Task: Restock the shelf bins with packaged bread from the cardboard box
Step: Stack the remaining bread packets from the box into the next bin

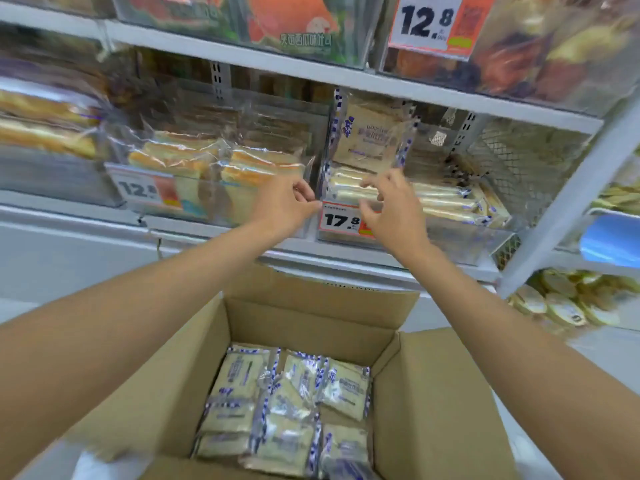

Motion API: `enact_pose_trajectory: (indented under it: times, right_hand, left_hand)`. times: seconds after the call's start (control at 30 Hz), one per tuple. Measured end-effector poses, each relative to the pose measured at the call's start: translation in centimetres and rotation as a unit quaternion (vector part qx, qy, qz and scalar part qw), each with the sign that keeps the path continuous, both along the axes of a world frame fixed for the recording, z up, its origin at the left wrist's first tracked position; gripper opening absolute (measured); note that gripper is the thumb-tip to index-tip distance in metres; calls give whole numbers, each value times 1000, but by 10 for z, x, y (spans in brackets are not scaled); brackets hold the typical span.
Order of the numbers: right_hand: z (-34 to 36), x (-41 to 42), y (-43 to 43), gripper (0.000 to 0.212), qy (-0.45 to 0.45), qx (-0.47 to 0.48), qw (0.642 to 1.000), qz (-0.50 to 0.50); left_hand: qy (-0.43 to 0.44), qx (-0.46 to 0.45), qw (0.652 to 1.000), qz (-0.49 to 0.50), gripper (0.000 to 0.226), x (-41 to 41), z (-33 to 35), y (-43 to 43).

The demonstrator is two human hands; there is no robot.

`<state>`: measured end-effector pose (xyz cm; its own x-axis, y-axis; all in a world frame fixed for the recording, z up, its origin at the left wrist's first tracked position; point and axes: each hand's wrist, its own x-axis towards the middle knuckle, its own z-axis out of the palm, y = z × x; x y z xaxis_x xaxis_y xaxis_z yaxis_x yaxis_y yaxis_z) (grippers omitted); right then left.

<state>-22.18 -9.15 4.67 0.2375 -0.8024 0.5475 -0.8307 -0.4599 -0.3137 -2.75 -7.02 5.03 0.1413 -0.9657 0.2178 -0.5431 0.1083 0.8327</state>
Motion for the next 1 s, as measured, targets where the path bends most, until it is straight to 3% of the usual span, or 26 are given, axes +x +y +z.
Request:
enact_pose_trajectory:
  times: [0.17, 0.3, 0.53, 0.57, 0.63, 0.7, 0.77, 0.8, 0.9, 0.93, 1.0]
  right_hand:
    - [-105, 5, 55, 20, 11, 245, 967, 69]
    - [-220, -7, 87, 28, 68, 495, 863, 75]
    - [-349, 31, 118, 54, 1, 670, 742, 13]
    - [-365, 37, 121, 55, 24, 667, 744, 10]
    - [-382, 44, 122, 32, 82, 621, 779, -1]
    - [-381, 46, 117, 8, 59, 597, 800, -11]
    - [-366, 38, 111, 6, 14, 577, 817, -7]
    - [-353, 33, 108, 12, 3, 553, 833, 1]
    - [-311, 16, 96, 22, -24, 468, 881, 56]
    - [-295, 14, 92, 23, -68, 472, 875, 76]
    - [-276, 11, 86, 27, -162, 501, 842, 116]
  left_hand:
    - [-24, 180, 983, 7, 15, 27, -112, 48]
    - [-17, 310, 950, 15, 14, 58, -200, 80]
    - [36, 393, 919, 24, 8, 71, -270, 106]
    - [52, 392, 918, 26, 4, 70, -273, 108]
    - [66, 404, 912, 23, 7, 67, -277, 112]
    - [73, 412, 908, 17, 11, 67, -281, 113]
    - [102, 415, 904, 20, 13, 66, -281, 111]
    - [97, 413, 906, 19, 22, 64, -281, 109]
    - [56, 403, 913, -19, 98, 59, -277, 104]
    - [74, 407, 909, -49, 111, 55, -274, 103]
    - [125, 435, 887, -90, 109, 48, -274, 101]
